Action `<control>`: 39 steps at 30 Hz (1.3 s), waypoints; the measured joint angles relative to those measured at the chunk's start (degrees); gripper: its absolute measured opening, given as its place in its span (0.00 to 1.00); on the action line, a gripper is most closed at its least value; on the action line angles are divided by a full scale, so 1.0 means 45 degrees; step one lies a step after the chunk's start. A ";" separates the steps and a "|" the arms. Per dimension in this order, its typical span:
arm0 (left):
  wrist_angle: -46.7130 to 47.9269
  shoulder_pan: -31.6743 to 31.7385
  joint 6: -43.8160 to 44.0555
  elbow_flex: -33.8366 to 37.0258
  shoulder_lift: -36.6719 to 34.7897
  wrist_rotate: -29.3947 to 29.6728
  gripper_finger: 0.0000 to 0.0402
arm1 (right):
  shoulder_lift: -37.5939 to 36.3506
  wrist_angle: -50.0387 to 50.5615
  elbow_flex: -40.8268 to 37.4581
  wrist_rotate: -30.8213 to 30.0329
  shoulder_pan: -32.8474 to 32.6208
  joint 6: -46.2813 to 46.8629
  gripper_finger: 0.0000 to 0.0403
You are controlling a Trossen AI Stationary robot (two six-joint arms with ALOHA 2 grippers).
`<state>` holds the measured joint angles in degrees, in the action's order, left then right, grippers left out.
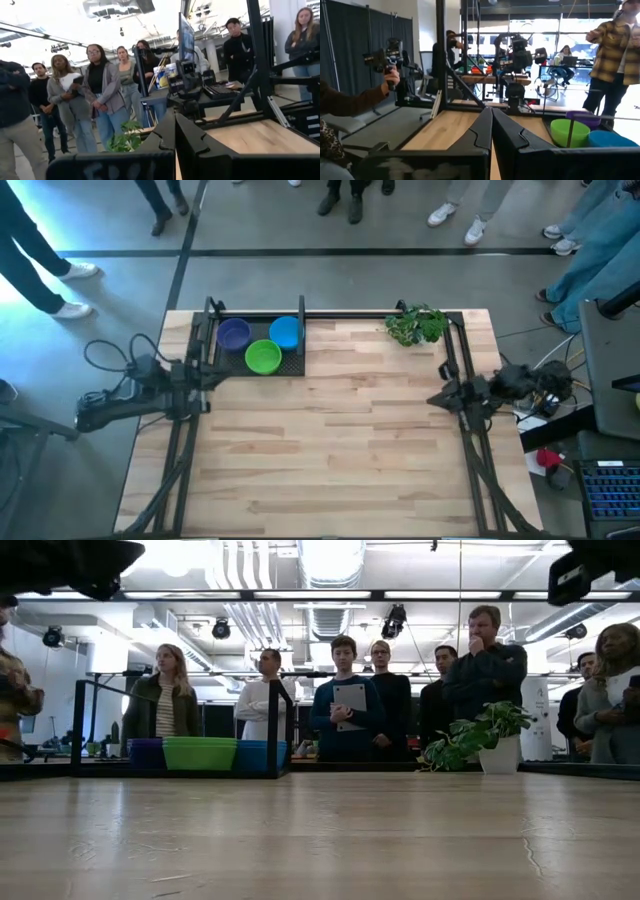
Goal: Pick & Place Mini bowls
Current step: Return to home position
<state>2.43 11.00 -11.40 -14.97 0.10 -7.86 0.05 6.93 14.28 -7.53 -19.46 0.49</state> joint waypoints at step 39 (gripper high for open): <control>-0.1062 0.0000 0.0886 0.3223 0.0008 -0.0596 0.00 | 0.0370 -0.1912 -0.3059 0.0112 -0.0005 -0.1885 0.02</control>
<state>-2.35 11.00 -7.41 -0.47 0.13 -10.54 1.72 -1.67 0.51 -7.03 -19.49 -7.99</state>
